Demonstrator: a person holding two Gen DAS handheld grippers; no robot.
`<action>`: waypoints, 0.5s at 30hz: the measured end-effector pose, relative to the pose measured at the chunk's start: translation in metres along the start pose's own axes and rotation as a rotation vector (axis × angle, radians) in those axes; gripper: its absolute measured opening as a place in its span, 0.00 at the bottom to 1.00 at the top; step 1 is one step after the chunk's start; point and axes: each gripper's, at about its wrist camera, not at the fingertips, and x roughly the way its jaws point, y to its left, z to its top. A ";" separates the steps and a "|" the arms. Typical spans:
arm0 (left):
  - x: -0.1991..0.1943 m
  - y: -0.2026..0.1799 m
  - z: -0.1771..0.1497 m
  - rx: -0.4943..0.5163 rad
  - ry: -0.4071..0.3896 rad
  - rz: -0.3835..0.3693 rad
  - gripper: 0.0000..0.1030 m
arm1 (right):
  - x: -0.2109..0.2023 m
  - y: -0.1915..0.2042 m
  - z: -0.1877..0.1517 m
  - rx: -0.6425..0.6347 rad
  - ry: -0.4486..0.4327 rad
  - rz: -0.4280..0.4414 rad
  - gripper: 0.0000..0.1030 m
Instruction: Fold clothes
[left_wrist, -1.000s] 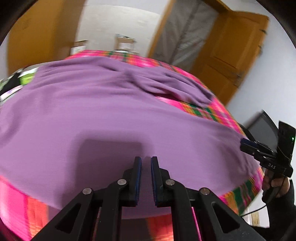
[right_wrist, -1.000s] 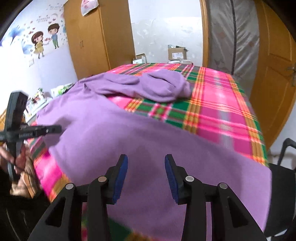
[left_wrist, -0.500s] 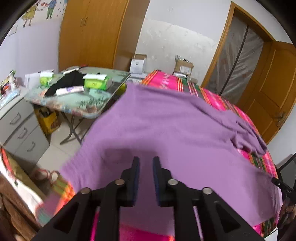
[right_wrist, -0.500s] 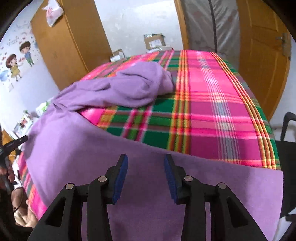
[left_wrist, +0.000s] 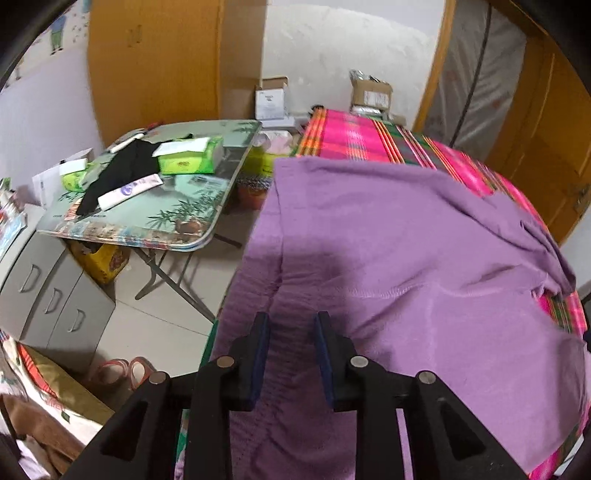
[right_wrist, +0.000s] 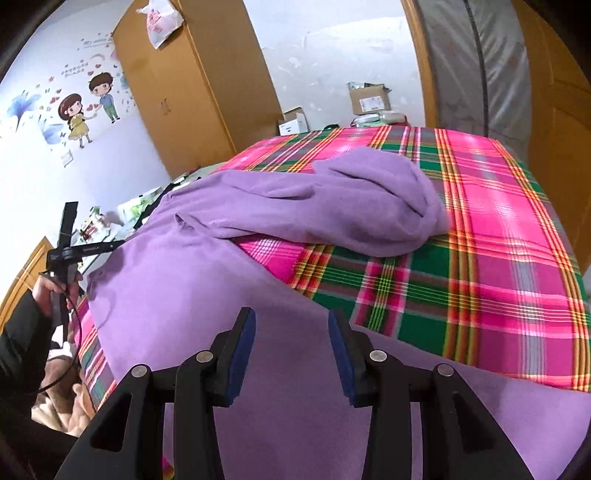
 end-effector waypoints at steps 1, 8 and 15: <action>0.001 0.000 0.000 0.008 0.004 0.001 0.28 | 0.001 0.000 0.000 0.002 0.002 0.001 0.41; 0.009 0.001 0.004 0.050 0.007 -0.019 0.35 | 0.008 0.000 0.001 0.000 0.019 0.015 0.41; 0.010 -0.007 0.005 0.095 -0.001 0.027 0.25 | 0.013 0.001 0.000 0.000 0.036 0.023 0.41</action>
